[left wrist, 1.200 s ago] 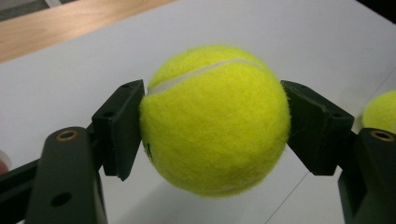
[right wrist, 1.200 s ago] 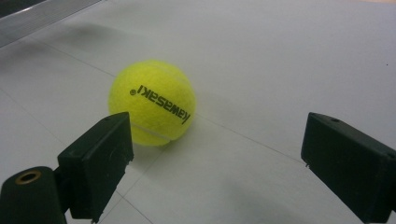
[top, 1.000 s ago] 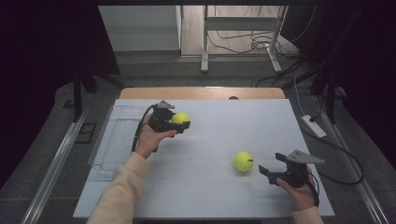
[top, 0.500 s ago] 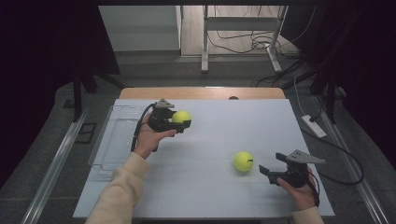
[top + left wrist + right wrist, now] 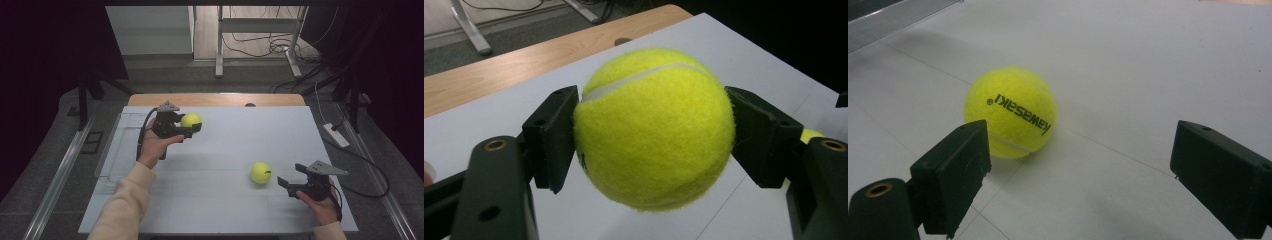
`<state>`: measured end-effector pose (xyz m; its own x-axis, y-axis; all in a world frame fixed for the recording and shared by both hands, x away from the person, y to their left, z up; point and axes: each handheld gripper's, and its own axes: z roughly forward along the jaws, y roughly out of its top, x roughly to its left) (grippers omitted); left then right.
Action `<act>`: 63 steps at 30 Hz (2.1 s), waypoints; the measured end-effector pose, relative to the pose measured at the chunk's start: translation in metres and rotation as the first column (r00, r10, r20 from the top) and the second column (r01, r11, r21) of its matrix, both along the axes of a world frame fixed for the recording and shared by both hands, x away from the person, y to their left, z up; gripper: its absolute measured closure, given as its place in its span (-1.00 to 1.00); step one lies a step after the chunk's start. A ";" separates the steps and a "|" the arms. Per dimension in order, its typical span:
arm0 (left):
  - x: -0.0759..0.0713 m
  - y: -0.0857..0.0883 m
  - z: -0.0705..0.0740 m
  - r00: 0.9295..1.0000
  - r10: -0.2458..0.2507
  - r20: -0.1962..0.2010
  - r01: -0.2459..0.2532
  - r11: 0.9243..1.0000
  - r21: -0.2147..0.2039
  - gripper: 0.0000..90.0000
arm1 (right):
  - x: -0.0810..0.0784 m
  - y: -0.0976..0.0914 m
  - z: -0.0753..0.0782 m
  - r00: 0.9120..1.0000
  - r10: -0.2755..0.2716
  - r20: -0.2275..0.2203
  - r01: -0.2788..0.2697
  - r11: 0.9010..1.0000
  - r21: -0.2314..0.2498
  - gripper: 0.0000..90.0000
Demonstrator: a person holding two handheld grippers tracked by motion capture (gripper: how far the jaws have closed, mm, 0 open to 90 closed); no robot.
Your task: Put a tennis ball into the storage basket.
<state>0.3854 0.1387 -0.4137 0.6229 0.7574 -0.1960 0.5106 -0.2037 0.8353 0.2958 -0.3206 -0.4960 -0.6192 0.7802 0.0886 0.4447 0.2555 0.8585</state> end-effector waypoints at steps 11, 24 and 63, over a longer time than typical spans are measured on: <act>-0.001 0.009 0.009 0.999 0.028 0.022 -0.028 0.999 -0.027 -0.39 | 0.000 -0.001 0.000 1.000 -0.002 0.000 0.002 1.000 0.001 -0.80; -0.004 0.020 0.012 0.998 0.057 0.037 -0.056 0.998 -0.042 -0.39 | 0.000 0.000 0.000 1.000 -0.002 0.003 0.002 1.000 -0.001 -0.79; -0.005 0.060 0.016 0.986 0.162 0.048 -0.160 0.986 -0.035 -0.39 | 0.000 0.000 0.000 1.000 -0.002 0.002 0.002 1.000 -0.003 -0.80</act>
<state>0.3807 0.1983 -0.3975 0.5030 0.8427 -0.1922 0.4919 -0.0962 0.8653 0.2957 -0.3206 -0.4960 -0.6177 0.7818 0.0849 0.4433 0.2570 0.8587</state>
